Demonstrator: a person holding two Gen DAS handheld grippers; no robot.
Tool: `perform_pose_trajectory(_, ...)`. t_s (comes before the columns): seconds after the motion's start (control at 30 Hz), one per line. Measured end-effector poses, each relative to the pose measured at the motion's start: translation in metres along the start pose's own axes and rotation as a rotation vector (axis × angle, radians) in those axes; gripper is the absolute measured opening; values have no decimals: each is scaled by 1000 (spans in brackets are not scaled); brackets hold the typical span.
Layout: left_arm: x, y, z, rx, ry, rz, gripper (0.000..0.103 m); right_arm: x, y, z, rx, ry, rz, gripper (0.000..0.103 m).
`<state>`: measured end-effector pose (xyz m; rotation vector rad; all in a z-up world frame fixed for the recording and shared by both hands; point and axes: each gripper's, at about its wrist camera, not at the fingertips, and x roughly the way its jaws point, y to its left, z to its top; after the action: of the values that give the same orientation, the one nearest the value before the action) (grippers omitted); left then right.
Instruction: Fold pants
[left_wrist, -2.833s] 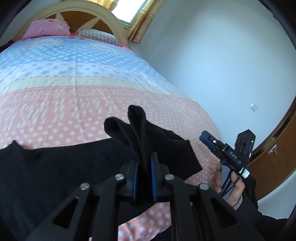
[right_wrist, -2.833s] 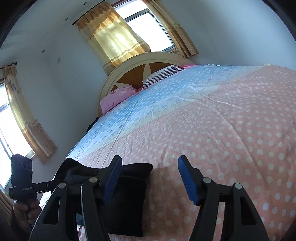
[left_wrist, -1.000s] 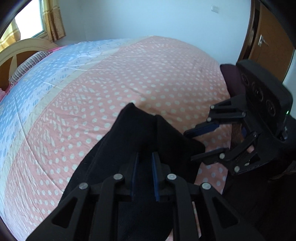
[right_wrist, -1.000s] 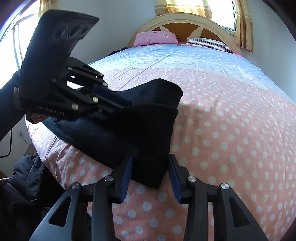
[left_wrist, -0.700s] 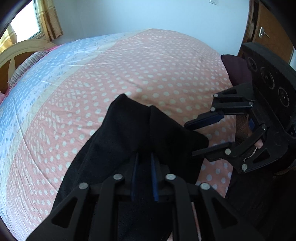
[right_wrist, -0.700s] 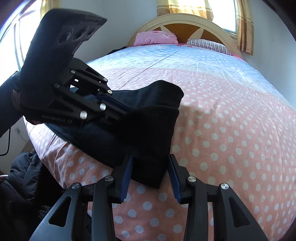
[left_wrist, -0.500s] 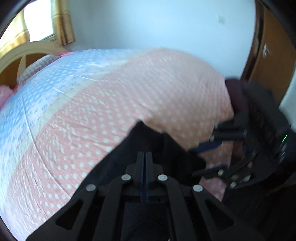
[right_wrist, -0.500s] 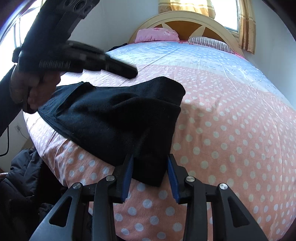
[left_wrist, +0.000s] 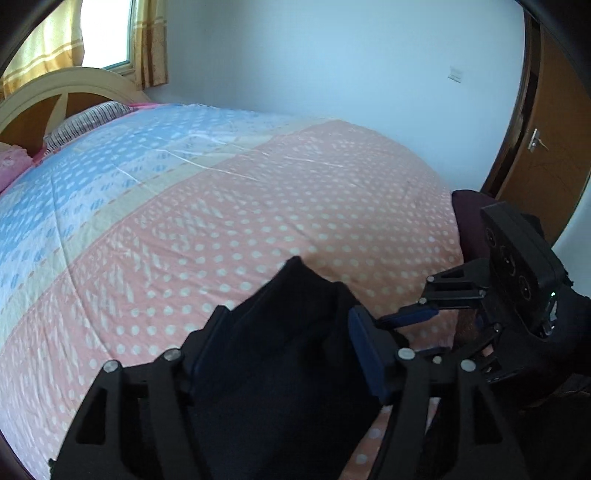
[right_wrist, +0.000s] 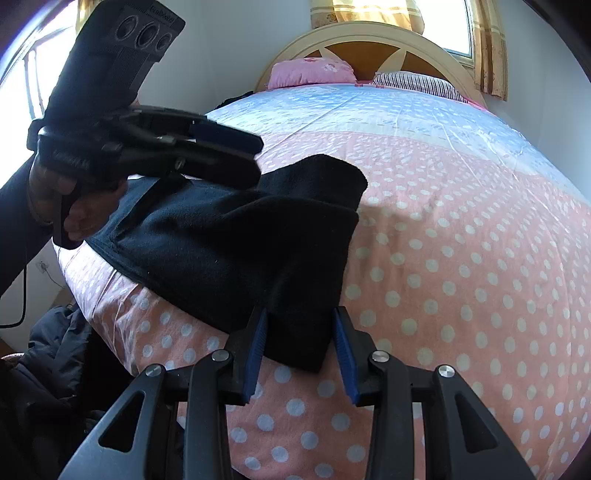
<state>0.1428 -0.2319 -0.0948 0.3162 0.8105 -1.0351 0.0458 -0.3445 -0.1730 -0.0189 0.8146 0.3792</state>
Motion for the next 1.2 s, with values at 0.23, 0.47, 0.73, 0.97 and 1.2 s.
perform_pose_trajectory(0.23, 36, -8, -7, 6, 143, 1, 13, -1, 1, -1, 0, -1, -7, 38)
perform_pose_trajectory(0.47, 7, -7, 3, -27, 42, -27, 1, -3, 0, 5, 5, 31, -6, 29)
perform_pose_trajectory(0.73, 22, -7, -10, 58, 119, 110, 4, -3, 1, 7, -30, 44, -10, 29)
perform_pose_trajectory(0.97, 26, -16, -14, 117, 136, 105, 6, -1, 5, 5, -47, 43, -20, 30)
perform_pose_trajectory(1.2, 15, -17, -18, 163, 102, 109, 43, 0, 0, 5, -44, 42, -12, 30)
